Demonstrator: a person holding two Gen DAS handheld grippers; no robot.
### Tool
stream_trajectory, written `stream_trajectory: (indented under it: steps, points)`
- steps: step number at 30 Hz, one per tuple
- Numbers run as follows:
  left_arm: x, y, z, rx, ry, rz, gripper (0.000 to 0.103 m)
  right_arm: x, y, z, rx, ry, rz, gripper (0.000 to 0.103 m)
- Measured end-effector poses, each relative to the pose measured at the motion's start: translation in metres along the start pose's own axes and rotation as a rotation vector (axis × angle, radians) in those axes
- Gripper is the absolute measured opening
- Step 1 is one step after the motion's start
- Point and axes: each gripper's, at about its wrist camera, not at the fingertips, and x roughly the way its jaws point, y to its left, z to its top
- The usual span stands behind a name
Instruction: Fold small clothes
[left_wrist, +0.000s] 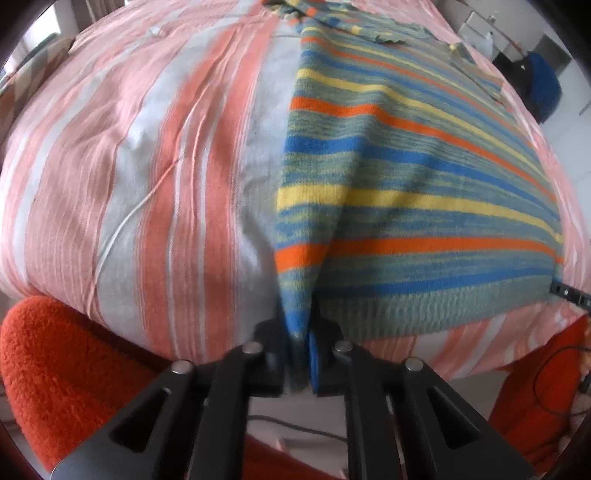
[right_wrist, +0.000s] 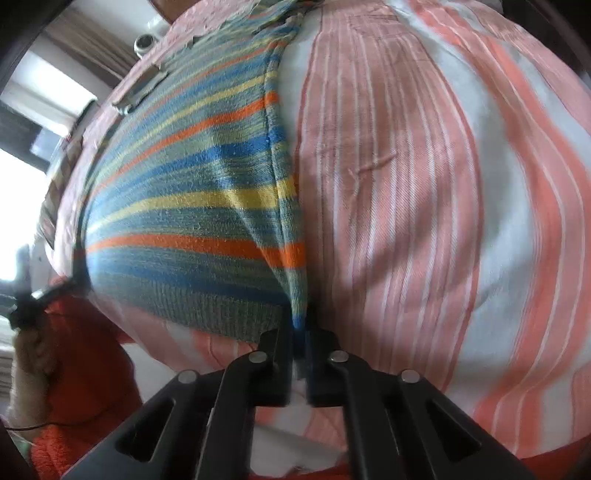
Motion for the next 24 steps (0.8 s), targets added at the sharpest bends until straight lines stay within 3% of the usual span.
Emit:
stream_trajectory:
  steps: [1, 2, 3, 4, 7, 10, 14, 16, 24]
  points:
    - [-0.004, -0.002, 0.002, 0.006, 0.001, 0.011, 0.037, -0.001, -0.003, -0.002, 0.015, 0.0, 0.021, 0.014]
    - [-0.009, -0.004, -0.003, 0.012, -0.003, 0.023, 0.047, -0.003, -0.004, -0.003, 0.025, 0.002, 0.032, 0.018]
    - [-0.018, -0.003, -0.009, 0.022, -0.025, 0.045, 0.063, -0.007, -0.006, -0.005, 0.031, 0.007, 0.04, 0.032]
    - [-0.03, -0.006, -0.018, 0.035, -0.056, 0.068, 0.071, -0.009, -0.005, -0.006, 0.029, 0.012, 0.045, 0.047]
    - [-0.054, -0.004, -0.02, 0.056, -0.123, 0.116, 0.077, -0.023, -0.002, -0.009, 0.019, 0.015, 0.029, 0.056]
    - [-0.069, 0.001, -0.018, 0.026, -0.163, 0.125, 0.078, -0.043, 0.001, -0.011, -0.03, -0.008, -0.081, 0.056]
    - [-0.09, 0.004, -0.004, -0.026, -0.289, 0.132, 0.084, -0.07, -0.002, -0.012, -0.072, -0.11, -0.207, 0.057]
    - [-0.096, -0.002, 0.009, -0.034, -0.346, 0.144, 0.091, -0.076, -0.005, -0.007, -0.057, -0.155, -0.235, 0.057]
    - [-0.076, -0.026, 0.035, -0.024, -0.444, 0.15, 0.097, -0.076, 0.022, 0.005, -0.16, -0.184, -0.277, 0.057]
